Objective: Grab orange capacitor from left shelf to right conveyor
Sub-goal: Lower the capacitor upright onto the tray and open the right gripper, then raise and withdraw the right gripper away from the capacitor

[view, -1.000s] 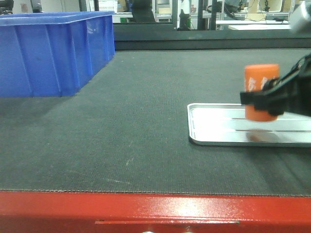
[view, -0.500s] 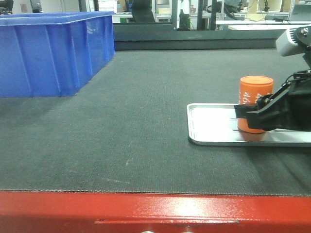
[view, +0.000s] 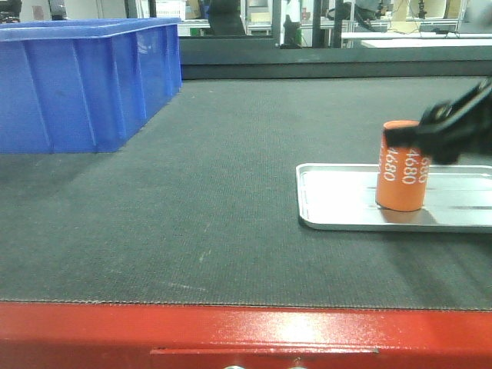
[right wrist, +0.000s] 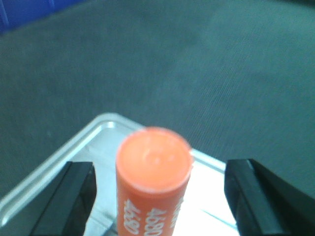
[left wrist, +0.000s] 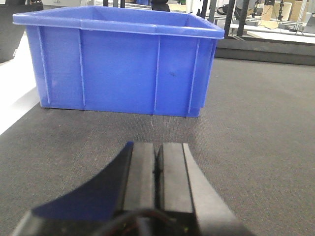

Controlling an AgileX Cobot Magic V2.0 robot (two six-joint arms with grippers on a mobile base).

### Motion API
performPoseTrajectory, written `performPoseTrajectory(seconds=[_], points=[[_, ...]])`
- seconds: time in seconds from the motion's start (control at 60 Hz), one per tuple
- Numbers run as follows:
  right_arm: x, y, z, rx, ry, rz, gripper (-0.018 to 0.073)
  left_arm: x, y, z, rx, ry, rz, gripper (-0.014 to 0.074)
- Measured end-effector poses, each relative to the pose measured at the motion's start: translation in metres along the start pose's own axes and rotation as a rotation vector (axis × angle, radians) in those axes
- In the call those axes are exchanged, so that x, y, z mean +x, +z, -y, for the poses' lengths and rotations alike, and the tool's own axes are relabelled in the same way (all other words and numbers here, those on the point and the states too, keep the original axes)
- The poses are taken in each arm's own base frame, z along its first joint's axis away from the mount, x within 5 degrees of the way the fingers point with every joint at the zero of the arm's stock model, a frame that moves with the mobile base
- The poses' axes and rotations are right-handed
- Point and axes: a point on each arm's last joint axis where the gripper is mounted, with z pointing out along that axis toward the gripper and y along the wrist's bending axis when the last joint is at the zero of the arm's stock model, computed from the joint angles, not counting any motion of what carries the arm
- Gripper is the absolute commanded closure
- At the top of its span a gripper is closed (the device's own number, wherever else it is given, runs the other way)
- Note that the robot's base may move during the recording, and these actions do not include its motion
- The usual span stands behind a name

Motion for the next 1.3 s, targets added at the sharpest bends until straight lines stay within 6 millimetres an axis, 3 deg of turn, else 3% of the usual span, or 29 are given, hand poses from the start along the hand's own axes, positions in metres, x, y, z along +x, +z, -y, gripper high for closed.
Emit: performPoseTrajectory(seconds=[0.083, 0.15, 0.45, 0.65, 0.783, 1.3], points=[[-0.016, -0.017, 0.001, 0.018, -0.008, 0.041, -0.0039, 0.0, 0.0, 0.0, 0.0, 0.0, 0.0, 0.0701], [-0.027, -0.033, 0.002, 0.044, 0.006, 0.064, 0.0032, 0.0, 0.0, 0.0, 0.0, 0.0, 0.0, 0.0701], [-0.048, -0.102, 0.002, 0.106, 0.065, 0.092, 0.0517, 0.0, 0.0, 0.0, 0.0, 0.0, 0.0, 0.0701], [-0.053, -0.135, 0.0, 0.119, 0.062, 0.147, 0.0501, 0.0, 0.0, 0.0, 0.0, 0.0, 0.0, 0.0701], [-0.056, -0.147, -0.001, 0.122, 0.06, 0.2, 0.0501, 0.0, 0.0, 0.0, 0.0, 0.0, 0.0, 0.0701], [-0.054, -0.148, -0.002, 0.119, 0.085, 0.19, 0.0501, 0.0, 0.0, 0.0, 0.0, 0.0, 0.0, 0.0701]])
